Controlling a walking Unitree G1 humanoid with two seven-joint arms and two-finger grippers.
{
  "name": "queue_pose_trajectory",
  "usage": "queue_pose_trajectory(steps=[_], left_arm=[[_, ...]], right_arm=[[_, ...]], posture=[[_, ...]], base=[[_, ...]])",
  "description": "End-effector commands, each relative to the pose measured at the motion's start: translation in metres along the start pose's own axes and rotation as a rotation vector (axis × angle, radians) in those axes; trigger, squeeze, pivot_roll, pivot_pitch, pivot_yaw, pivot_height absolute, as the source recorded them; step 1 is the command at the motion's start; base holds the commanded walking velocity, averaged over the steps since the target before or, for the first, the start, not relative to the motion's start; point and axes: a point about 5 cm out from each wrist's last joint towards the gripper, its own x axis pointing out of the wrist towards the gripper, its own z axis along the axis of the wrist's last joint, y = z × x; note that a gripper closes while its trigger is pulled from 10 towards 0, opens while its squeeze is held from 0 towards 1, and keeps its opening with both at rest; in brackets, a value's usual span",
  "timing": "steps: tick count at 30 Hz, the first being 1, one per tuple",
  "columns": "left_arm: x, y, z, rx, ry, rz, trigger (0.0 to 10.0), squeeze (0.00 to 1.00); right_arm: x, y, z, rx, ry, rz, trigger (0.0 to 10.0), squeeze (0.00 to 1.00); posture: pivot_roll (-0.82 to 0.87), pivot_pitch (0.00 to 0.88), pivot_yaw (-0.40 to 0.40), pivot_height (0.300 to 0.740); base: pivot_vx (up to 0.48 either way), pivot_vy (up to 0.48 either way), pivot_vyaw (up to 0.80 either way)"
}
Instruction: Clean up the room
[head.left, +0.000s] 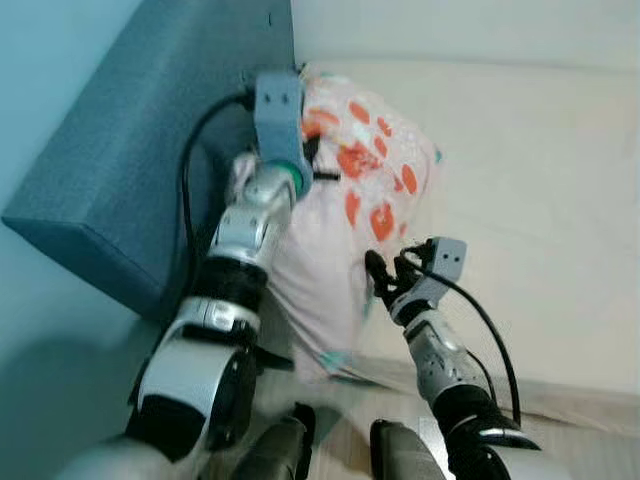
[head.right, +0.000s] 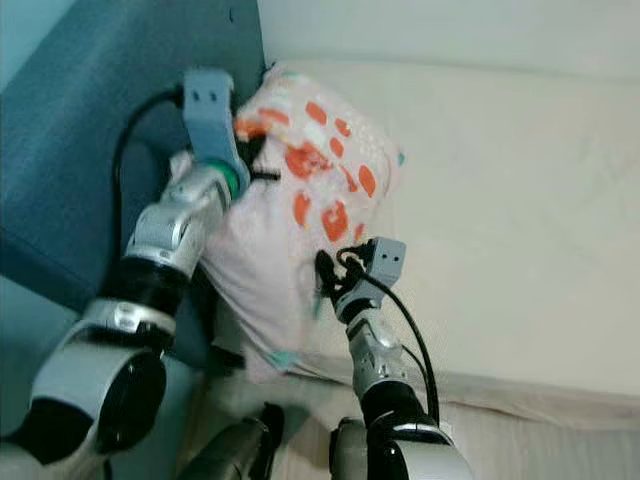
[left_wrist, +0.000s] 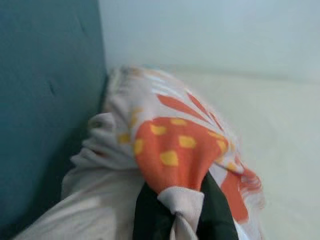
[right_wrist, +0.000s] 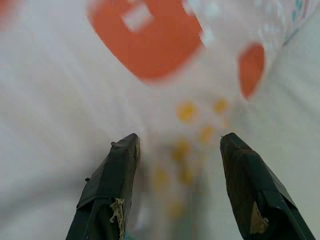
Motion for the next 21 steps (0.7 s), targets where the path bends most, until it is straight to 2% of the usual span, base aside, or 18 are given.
queue_pose_trajectory(steps=[1, 2, 5, 6, 11, 12, 14, 15, 16, 18, 19, 21], left_arm=[[0.004, 0.000, 0.022, 0.003, -0.116, 0.050, 0.0, 0.00], [0.006, 0.003, 0.035, 0.011, -0.165, 0.102, 0.0, 0.00], [0.008, 0.005, 0.048, 0.004, -0.208, 0.137, 0.0, 0.00], [0.009, 0.009, 0.072, -0.025, -0.285, 0.226, 0.0, 0.00], [0.009, 0.018, 0.087, -0.077, -0.326, 0.333, 0.0, 0.00], [0.009, 0.027, 0.089, -0.108, -0.325, 0.406, 0.0, 0.00], [0.007, 0.052, 0.081, -0.188, -0.272, 0.558, 0.0, 0.00], [0.007, 0.052, 0.081, -0.188, -0.272, 0.558, 0.0, 0.00], [0.006, 0.060, 0.076, -0.205, -0.252, 0.607, 0.0, 0.00], [0.006, 0.060, 0.076, -0.205, -0.252, 0.607, 0.0, 0.00], [0.005, 0.066, 0.061, -0.184, -0.213, 0.634, 0.0, 0.00], [0.001, 0.053, -0.011, -0.010, 0.006, 0.497, 0.0, 0.00]], right_arm=[[-0.005, 0.003, -0.011, 0.005, 0.033, 0.010, 10.0, 0.00], [-0.006, 0.006, -0.013, 0.004, 0.034, 0.015, 10.0, 0.00], [-0.006, 0.007, -0.015, 0.005, 0.034, 0.019, 10.0, 0.00], [-0.008, 0.009, -0.017, 0.006, 0.034, 0.021, 10.0, 0.00], [-0.009, 0.010, -0.018, 0.008, 0.035, 0.021, 10.0, 0.00], [-0.010, 0.010, -0.019, 0.008, 0.036, 0.021, 10.0, 0.00], [-0.010, 0.011, -0.020, 0.008, 0.037, 0.021, 10.0, 0.00], [-0.010, 0.011, -0.020, 0.008, 0.037, 0.021, 10.0, 0.00], [-0.011, 0.011, -0.020, 0.007, 0.037, 0.022, 10.0, 0.00], [-0.011, 0.011, -0.020, 0.007, 0.037, 0.022, 10.0, 0.00], [-0.012, 0.010, -0.021, 0.006, 0.039, 0.020, 10.0, 0.00], [-0.014, 0.009, -0.023, 0.004, 0.044, 0.017, 10.0, 0.00]], posture=[[0.04, 0.170, 0.115, 0.740], [0.03, 0.171, 0.117, 0.740], [0.03, 0.171, 0.118, 0.740], [0.02, 0.177, 0.119, 0.740], [0.02, 0.179, 0.120, 0.740], [0.01, 0.187, 0.119, 0.740], [0.01, 0.194, 0.120, 0.740], [0.01, 0.194, 0.120, 0.740], [0.01, 0.194, 0.120, 0.740], [0.01, 0.194, 0.120, 0.740], [0.01, 0.200, 0.121, 0.740], [0.02, 0.210, 0.127, 0.740]], base=[[0.000, 0.000, 0.00], [0.000, 0.000, 0.00], [0.000, 0.000, 0.00], [0.000, 0.000, 0.00], [0.000, 0.000, 0.00], [0.000, 0.000, 0.00], [0.000, 0.000, 0.00], [0.000, 0.000, 0.00], [0.000, 0.000, 0.00], [0.000, 0.000, 0.00], [0.000, 0.000, 0.00], [0.000, 0.000, 0.00]])
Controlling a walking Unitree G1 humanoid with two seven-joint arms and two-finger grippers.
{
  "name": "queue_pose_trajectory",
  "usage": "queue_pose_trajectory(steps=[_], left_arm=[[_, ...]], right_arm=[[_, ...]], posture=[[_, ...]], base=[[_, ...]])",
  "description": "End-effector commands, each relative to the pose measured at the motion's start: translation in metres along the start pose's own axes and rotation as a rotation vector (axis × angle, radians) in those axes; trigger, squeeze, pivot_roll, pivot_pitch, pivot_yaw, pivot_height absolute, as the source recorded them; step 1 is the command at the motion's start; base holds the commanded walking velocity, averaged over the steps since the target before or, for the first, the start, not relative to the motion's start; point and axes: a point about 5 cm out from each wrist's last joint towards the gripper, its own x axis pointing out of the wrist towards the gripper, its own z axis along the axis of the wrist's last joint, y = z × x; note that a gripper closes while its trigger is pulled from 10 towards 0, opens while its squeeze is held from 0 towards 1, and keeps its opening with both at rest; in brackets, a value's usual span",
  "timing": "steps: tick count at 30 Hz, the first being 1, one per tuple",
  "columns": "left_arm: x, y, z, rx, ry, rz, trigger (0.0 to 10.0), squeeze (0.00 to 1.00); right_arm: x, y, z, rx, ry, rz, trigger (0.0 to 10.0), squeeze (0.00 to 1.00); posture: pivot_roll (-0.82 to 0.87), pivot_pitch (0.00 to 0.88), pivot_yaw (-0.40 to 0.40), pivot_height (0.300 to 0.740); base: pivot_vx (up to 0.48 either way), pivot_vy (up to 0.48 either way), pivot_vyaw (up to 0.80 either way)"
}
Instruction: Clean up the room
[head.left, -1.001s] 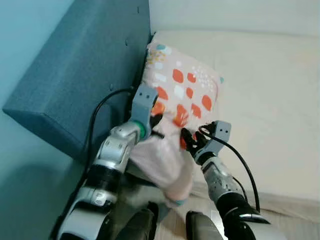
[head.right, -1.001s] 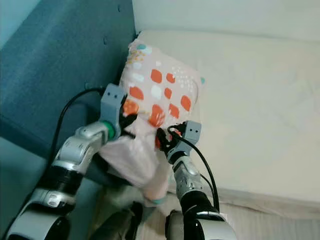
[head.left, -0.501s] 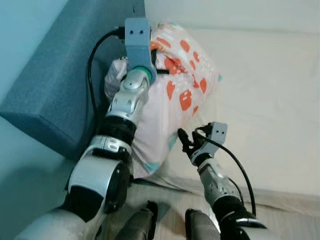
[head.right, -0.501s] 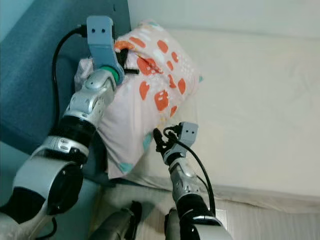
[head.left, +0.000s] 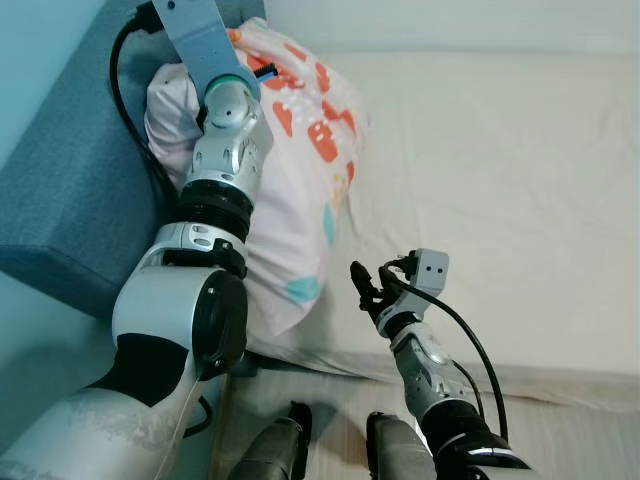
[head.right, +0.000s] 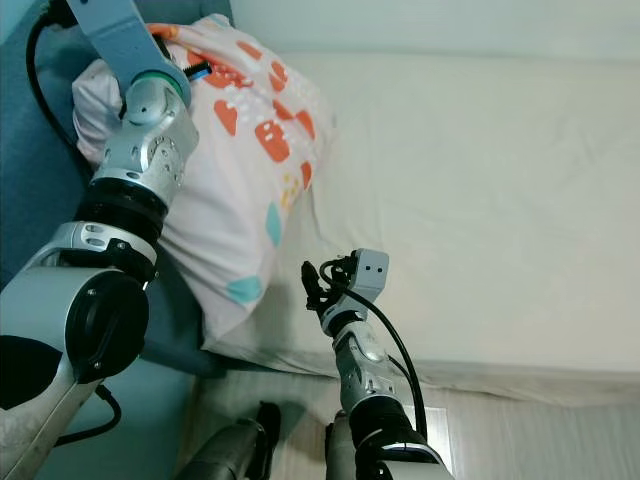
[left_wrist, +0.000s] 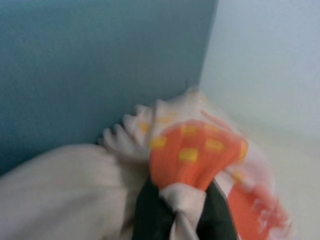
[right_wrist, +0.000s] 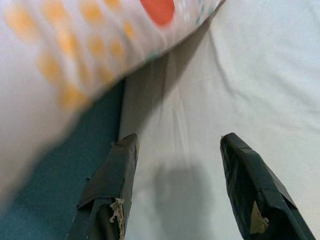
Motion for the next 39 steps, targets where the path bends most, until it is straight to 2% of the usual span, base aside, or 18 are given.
queue_pose_trajectory(steps=[1, 2, 5, 6, 7, 12, 13, 16, 19, 21, 22, 25, 27, 29, 32, 33, 38, 39], left_arm=[[-0.016, 0.007, -0.059, 0.158, 0.161, -0.070, 0.0, 0.00], [-0.029, 0.006, -0.085, 0.231, 0.234, -0.152, 0.0, 0.00], [-0.054, 0.011, -0.127, 0.348, 0.343, -0.252, 0.0, 0.00], [-0.054, 0.011, -0.127, 0.348, 0.343, -0.252, 0.0, 0.00], [-0.066, 0.021, -0.148, 0.411, 0.420, -0.281, 0.0, 0.00], [-0.067, 0.029, -0.159, 0.465, 0.482, -0.294, 0.0, 0.00], [-0.064, 0.030, -0.157, 0.483, 0.473, -0.292, 9.7, 0.00], [-0.061, 0.031, -0.155, 0.500, 0.456, -0.287, 10.0, 0.00], [-0.058, 0.025, -0.140, 0.559, 0.330, -0.347, 10.0, 0.00], [-0.059, 0.022, -0.135, 0.552, 0.295, -0.369, 10.0, 0.00], [-0.059, 0.018, -0.129, 0.543, 0.239, -0.401, 10.0, 1.00], [-0.060, 0.016, -0.124, 0.522, 0.201, -0.428, 10.0, 1.00], [-0.065, 0.014, -0.116, 0.496, 0.131, -0.490, 10.0, 1.00], [-0.065, 0.014, -0.116, 0.496, 0.131, -0.490, 10.0, 1.00], [-0.082, 0.016, -0.097, 0.435, -0.005, -0.630, 10.0, 1.00], [-0.088, 0.021, -0.094, 0.454, -0.027, -0.666, 10.0, 0.00], [-0.102, 0.042, -0.095, 0.504, -0.014, -0.713, 10.0, 0.00], [-0.102, 0.042, -0.095, 0.504, -0.014, -0.713, 10.0, 0.00]], right_arm=[[-0.005, 0.000, -0.009, 0.008, 0.031, -0.008, 10.0, 0.00], [-0.006, -0.001, -0.009, 0.008, 0.032, -0.011, 10.0, 0.00], [-0.007, -0.003, -0.011, 0.011, 0.037, -0.020, 10.0, 0.00], [-0.007, -0.003, -0.011, 0.011, 0.037, -0.020, 10.0, 0.00], [-0.007, -0.003, -0.012, 0.010, 0.043, -0.020, 10.0, 0.00], [-0.006, 0.000, -0.011, 0.007, 0.046, -0.012, 10.0, 0.00], [-0.005, 0.000, -0.011, 0.007, 0.046, -0.009, 10.0, 0.00], [-0.004, 0.001, -0.011, 0.007, 0.047, -0.007, 10.0, 0.00], [-0.004, 0.003, -0.010, 0.005, 0.046, -0.002, 10.0, 0.00], [-0.004, 0.003, -0.010, 0.005, 0.045, -0.001, 10.0, 0.00], [-0.004, 0.004, -0.009, -0.001, 0.039, 0.005, 10.0, 0.00], [-0.005, 0.004, -0.009, -0.011, 0.033, 0.013, 10.0, 0.00], [-0.005, 0.005, -0.006, -0.031, 0.017, 0.031, 10.0, 0.00], [-0.005, 0.005, -0.006, -0.031, 0.017, 0.031, 10.0, 0.00], [-0.006, 0.009, -0.001, -0.068, -0.014, 0.073, 10.0, 0.00], [-0.007, 0.010, 0.001, -0.073, -0.020, 0.086, 10.0, 0.00], [-0.008, 0.012, 0.002, -0.090, -0.022, 0.110, 10.0, 0.00], [-0.008, 0.012, 0.002, -0.090, -0.022, 0.110, 10.0, 0.00]], posture=[[0.02, 0.212, 0.132, 0.740], [0.03, 0.213, 0.132, 0.740], [0.04, 0.218, 0.127, 0.740], [0.04, 0.218, 0.127, 0.740], [0.04, 0.216, 0.126, 0.740], [0.04, 0.209, 0.120, 0.740], [0.04, 0.207, 0.119, 0.740], [0.04, 0.205, 0.119, 0.740], [0.04, 0.201, 0.119, 0.740], [0.04, 0.200, 0.120, 0.740], [0.04, 0.197, 0.119, 0.740], [0.04, 0.195, 0.119, 0.740], [0.04, 0.191, 0.120, 0.740], [0.04, 0.191, 0.120, 0.740], [0.04, 0.180, 0.120, 0.740], [0.04, 0.173, 0.114, 0.740], [0.04, 0.160, 0.101, 0.740], [0.04, 0.160, 0.101, 0.740]], base=[[0.000, 0.000, 0.00], [0.000, 0.000, 0.00], [0.000, 0.000, 0.00], [0.000, 0.000, 0.00], [0.000, 0.000, 0.00], [0.000, 0.000, 0.00], [0.000, 0.000, 0.00], [0.000, 0.000, 0.00], [0.000, 0.000, 0.00], [0.000, 0.000, 0.00], [0.000, 0.000, 0.00], [0.000, 0.000, 0.00], [0.000, 0.000, 0.00], [0.000, 0.000, 0.00], [0.000, 0.000, 0.00], [0.000, 0.000, 0.00], [0.000, 0.000, 0.00], [0.000, 0.000, 0.00]])
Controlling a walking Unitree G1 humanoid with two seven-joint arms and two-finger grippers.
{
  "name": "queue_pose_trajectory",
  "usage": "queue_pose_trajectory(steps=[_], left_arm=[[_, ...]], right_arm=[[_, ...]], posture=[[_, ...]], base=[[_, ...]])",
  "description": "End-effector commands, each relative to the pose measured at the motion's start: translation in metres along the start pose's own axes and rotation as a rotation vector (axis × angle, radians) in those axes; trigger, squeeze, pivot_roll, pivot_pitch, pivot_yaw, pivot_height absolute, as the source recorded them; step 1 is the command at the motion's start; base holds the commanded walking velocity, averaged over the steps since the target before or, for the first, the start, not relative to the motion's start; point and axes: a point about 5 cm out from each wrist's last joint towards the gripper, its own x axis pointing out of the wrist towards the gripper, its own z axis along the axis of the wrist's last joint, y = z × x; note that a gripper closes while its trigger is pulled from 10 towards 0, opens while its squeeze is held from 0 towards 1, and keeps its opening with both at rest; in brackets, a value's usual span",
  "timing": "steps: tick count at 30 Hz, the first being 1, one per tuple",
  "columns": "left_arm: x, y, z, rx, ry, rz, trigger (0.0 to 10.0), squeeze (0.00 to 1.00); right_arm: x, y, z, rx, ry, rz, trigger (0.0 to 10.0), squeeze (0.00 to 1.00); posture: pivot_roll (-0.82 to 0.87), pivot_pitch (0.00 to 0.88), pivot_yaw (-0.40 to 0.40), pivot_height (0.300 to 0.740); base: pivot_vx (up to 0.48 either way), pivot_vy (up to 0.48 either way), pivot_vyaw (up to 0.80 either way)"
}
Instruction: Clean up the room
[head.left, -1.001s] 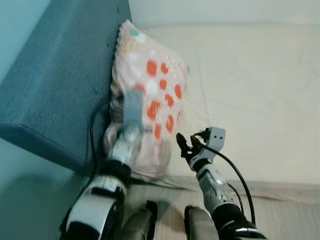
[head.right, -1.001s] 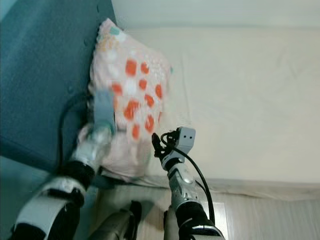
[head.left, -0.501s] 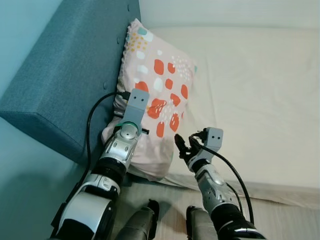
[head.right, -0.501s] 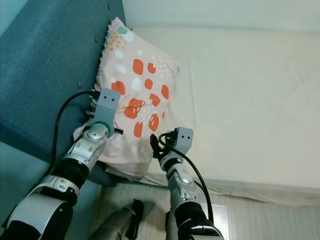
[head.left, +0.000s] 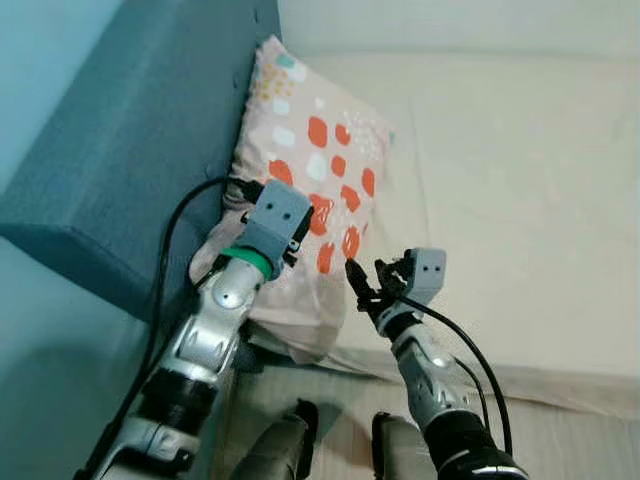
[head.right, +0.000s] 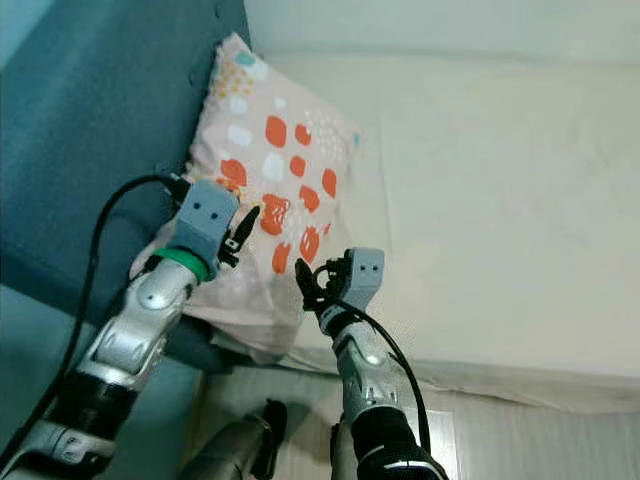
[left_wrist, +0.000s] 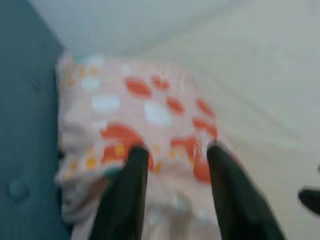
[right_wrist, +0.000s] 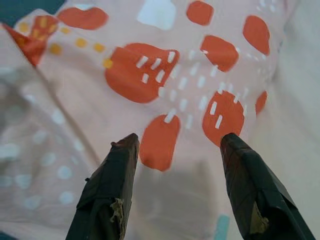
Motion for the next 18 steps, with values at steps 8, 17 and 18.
queue_pose_trajectory(steps=[8, 17, 18], left_arm=[[-0.029, -0.003, -0.006, -0.118, -0.036, -0.043, 10.0, 0.00], [-0.032, -0.009, -0.023, -0.186, 0.035, -0.037, 10.0, 0.00], [-0.029, -0.010, -0.027, -0.192, 0.049, -0.022, 10.0, 0.00]], right_arm=[[-0.012, 0.014, 0.014, -0.111, -0.070, 0.079, 10.0, 0.00], [-0.020, 0.017, 0.020, -0.164, -0.129, 0.060, 10.0, 0.00], [-0.022, 0.014, 0.019, -0.179, -0.133, 0.035, 10.0, 0.00]], posture=[[0.01, 0.081, 0.077, 0.740], [-0.04, 0.027, 0.089, 0.740], [-0.05, 0.016, 0.091, 0.740]], base=[[0.000, 0.000, 0.00], [0.000, 0.000, 0.00], [0.000, 0.000, 0.00]])
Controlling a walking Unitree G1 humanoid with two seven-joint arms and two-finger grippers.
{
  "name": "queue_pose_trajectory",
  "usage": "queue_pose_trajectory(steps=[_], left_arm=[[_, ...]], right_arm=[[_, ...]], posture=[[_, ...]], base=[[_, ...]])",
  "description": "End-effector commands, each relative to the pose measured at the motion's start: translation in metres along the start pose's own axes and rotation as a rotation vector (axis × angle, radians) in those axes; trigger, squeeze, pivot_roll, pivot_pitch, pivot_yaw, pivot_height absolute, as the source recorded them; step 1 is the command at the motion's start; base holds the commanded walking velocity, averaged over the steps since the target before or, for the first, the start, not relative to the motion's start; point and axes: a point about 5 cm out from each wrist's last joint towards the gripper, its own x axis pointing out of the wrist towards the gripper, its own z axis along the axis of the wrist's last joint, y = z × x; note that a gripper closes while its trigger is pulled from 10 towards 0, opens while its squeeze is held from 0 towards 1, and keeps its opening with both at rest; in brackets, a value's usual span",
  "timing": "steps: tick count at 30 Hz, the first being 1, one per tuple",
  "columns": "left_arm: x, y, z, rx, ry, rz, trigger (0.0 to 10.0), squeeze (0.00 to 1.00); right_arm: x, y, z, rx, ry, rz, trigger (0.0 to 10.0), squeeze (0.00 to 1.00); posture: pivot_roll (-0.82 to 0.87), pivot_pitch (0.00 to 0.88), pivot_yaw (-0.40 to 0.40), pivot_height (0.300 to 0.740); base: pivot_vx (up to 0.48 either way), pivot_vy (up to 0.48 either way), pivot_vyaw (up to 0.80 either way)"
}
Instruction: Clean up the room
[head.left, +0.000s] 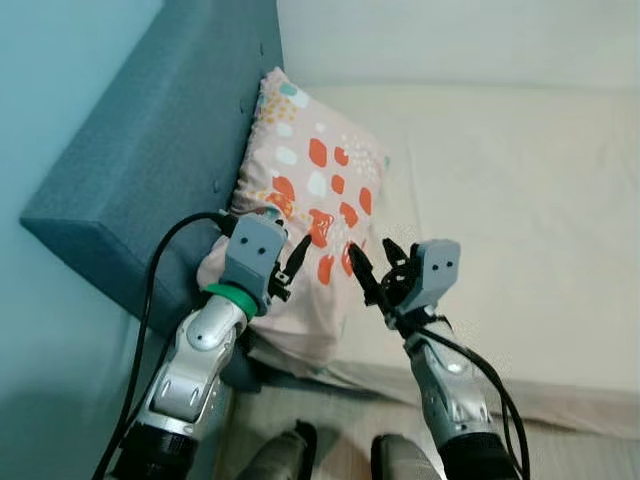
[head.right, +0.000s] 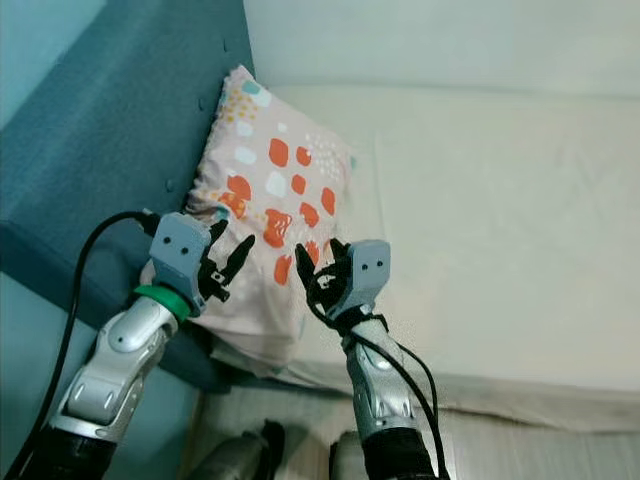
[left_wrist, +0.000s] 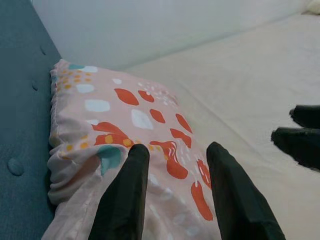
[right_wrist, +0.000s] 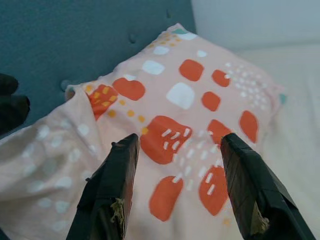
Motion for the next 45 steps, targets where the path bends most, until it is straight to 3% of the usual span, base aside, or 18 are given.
queue_pose_trajectory(steps=[1, 2, 12, 17, 19, 24, 27, 32, 35, 38, 45], left_arm=[[-0.001, 0.002, -0.009, -0.014, 0.033, 0.021, 10.0, 0.00], [0.005, 0.004, -0.016, -0.016, 0.050, 0.054, 10.0, 0.00], [0.013, 0.009, -0.023, -0.037, 0.081, 0.095, 10.0, 0.00], [0.012, 0.013, -0.040, 0.000, 0.127, 0.165, 10.0, 0.00], [0.012, 0.013, -0.040, 0.000, 0.127, 0.165, 10.0, 0.00], [0.013, 0.005, -0.062, 0.026, 0.201, 0.151, 10.0, 0.00], [0.014, 0.004, -0.066, 0.026, 0.213, 0.147, 10.0, 0.00], [0.019, 0.004, -0.064, 0.030, 0.204, 0.159, 10.0, 0.00], [0.026, 0.003, -0.053, -0.004, 0.166, 0.145, 10.0, 0.00], [0.032, 0.001, -0.040, -0.031, 0.115, 0.101, 10.0, 0.00], [0.033, -0.003, -0.039, -0.014, 0.088, 0.068, 10.0, 0.00]], right_arm=[[-0.005, 0.008, -0.008, 0.014, 0.013, -0.011, 10.0, 0.00], [-0.008, 0.003, -0.009, -0.022, 0.010, -0.059, 10.0, 0.00], [-0.001, 0.000, -0.002, -0.081, -0.011, -0.097, 10.0, 0.00], [0.000, -0.009, 0.015, -0.229, -0.090, -0.161, 10.0, 0.00], [0.000, -0.009, 0.015, -0.229, -0.090, -0.161, 10.0, 0.00], [-0.009, -0.021, 0.022, -0.365, -0.122, -0.222, 10.0, 0.00], [-0.010, -0.023, 0.023, -0.406, -0.127, -0.223, 10.0, 0.00], [-0.010, -0.031, 0.024, -0.424, -0.123, -0.252, 10.0, 0.00], [-0.010, -0.038, 0.023, -0.371, -0.113, -0.295, 10.0, 0.00], [-0.007, -0.035, 0.018, -0.319, -0.087, -0.284, 10.0, 0.00], [-0.006, -0.030, 0.014, -0.316, -0.073, -0.278, 10.0, 0.00]], posture=[[-0.05, 0.016, 0.091, 0.740], [-0.06, 0.000, 0.098, 0.740], [-0.08, 0.000, 0.108, 0.740], [-0.11, 0.000, 0.084, 0.740], [-0.11, 0.000, 0.084, 0.740], [-0.14, 0.000, 0.076, 0.740], [-0.15, 0.000, 0.084, 0.740], [-0.16, 0.000, 0.104, 0.740], [-0.15, 0.000, 0.098, 0.740], [-0.13, 0.000, 0.083, 0.740], [-0.13, 0.000, 0.078, 0.740]], base=[[0.000, 0.000, 0.00], [0.000, 0.000, 0.00], [0.000, 0.000, 0.00], [0.000, 0.000, 0.00], [0.000, 0.000, 0.00], [0.000, 0.000, 0.00], [0.000, 0.000, 0.00], [0.000, 0.000, 0.00], [0.000, 0.000, 0.00], [0.000, 0.000, 0.00], [0.000, -0.035, 0.00]])
